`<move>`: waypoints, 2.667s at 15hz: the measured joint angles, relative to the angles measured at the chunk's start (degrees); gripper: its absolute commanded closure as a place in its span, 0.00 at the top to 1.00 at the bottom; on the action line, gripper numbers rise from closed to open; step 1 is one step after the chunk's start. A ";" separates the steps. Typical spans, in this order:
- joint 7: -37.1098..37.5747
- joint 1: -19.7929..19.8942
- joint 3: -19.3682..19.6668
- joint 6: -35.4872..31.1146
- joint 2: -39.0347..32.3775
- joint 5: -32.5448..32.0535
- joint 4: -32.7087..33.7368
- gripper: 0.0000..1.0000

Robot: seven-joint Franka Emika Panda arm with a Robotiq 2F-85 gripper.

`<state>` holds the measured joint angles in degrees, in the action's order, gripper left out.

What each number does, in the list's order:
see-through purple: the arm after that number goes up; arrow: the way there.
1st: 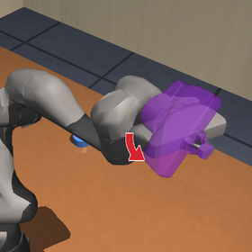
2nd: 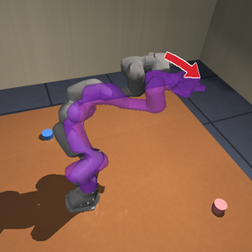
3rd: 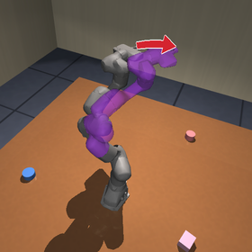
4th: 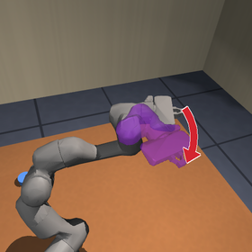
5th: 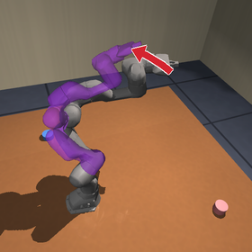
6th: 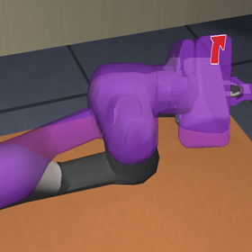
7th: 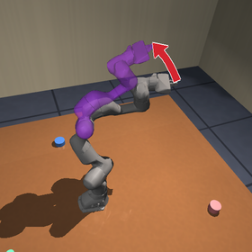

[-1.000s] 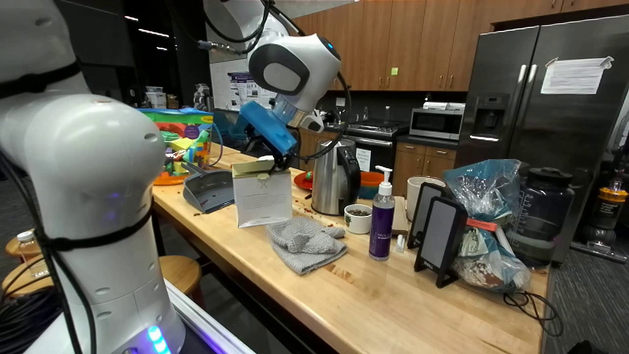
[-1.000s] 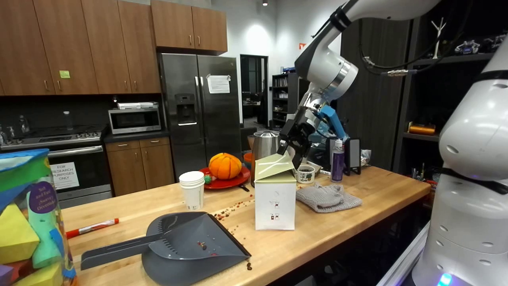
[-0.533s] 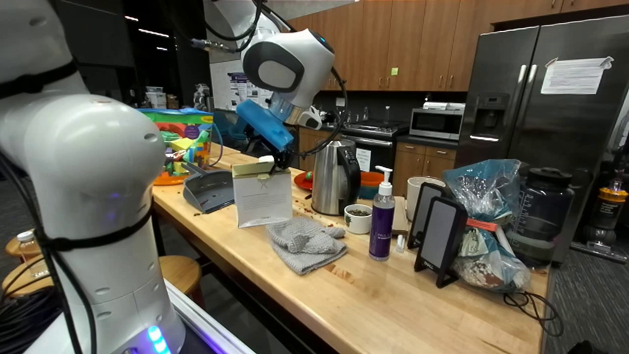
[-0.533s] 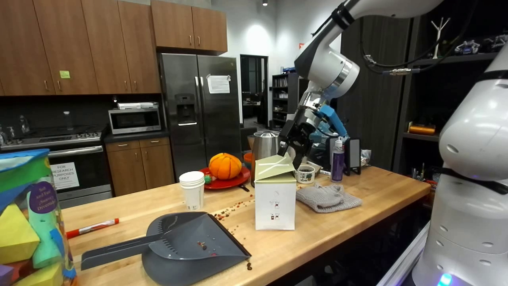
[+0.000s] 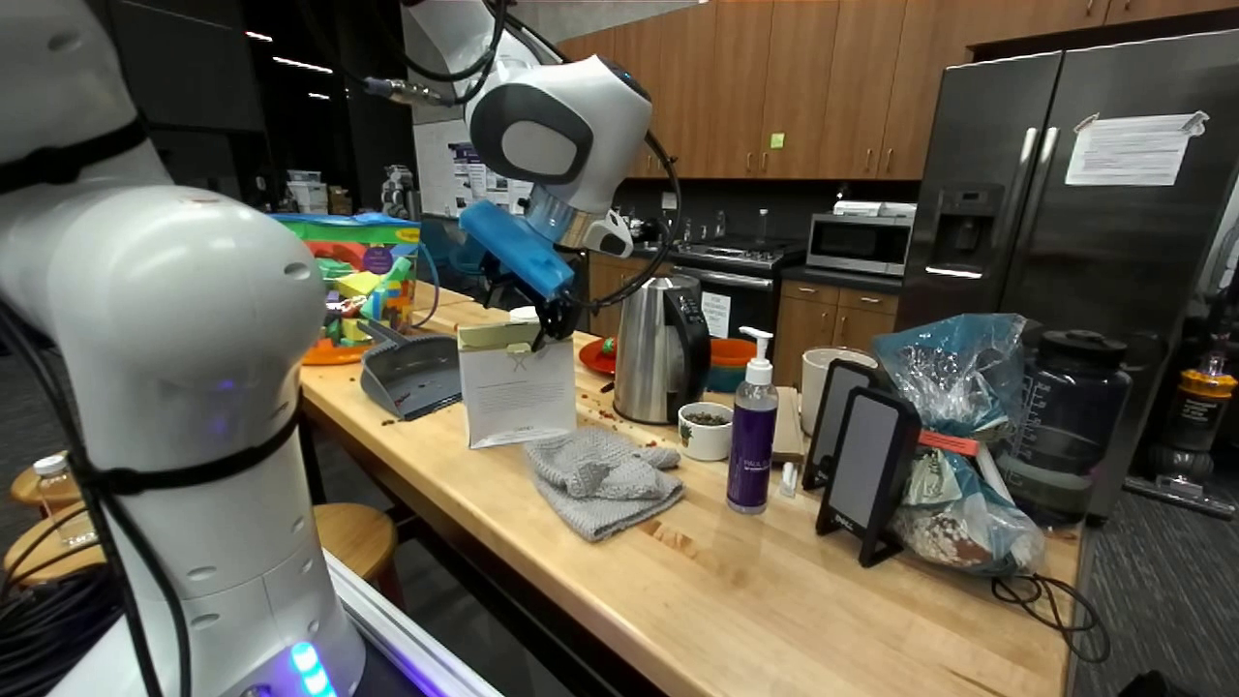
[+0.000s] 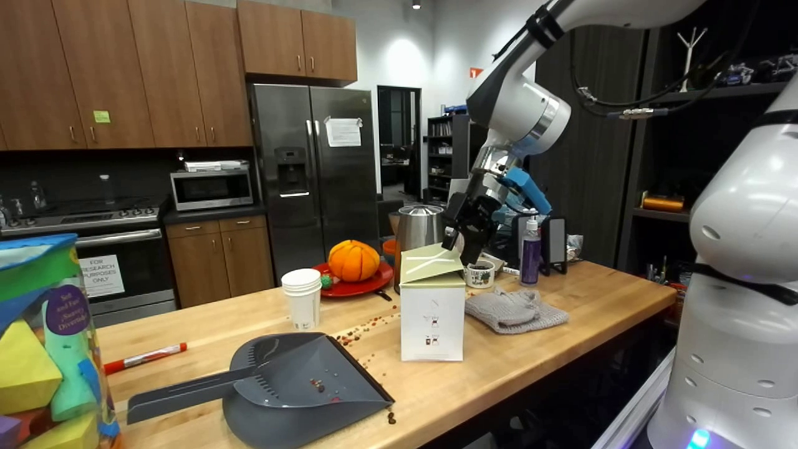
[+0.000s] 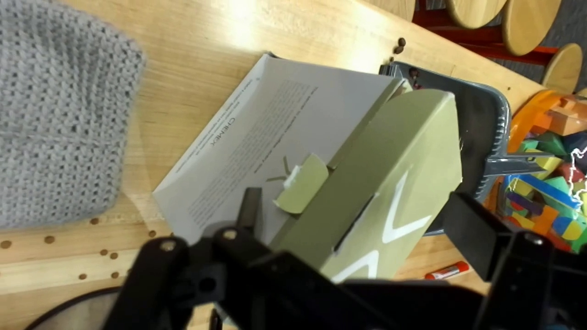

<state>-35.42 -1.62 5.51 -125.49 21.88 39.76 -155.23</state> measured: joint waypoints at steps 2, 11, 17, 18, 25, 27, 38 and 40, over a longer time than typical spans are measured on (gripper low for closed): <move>0.21 -0.02 0.00 -0.06 0.45 -0.22 -0.18 1.00; 0.48 -0.60 0.00 0.02 2.90 -0.22 -0.45 1.00; 0.48 -1.89 0.00 0.36 2.92 -0.21 -0.38 1.00; 0.48 -2.09 0.00 0.39 2.92 -0.20 -0.36 1.00; 0.43 -2.80 0.00 0.88 2.38 -0.15 0.04 1.00; 0.43 -3.09 0.00 0.88 1.90 -0.14 0.13 1.00; 0.38 -3.83 0.00 0.88 0.20 -0.14 0.57 1.00; 0.38 -3.81 0.00 0.88 0.20 -0.14 0.56 1.00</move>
<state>-35.04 -5.44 5.51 -124.61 22.08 39.62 -154.67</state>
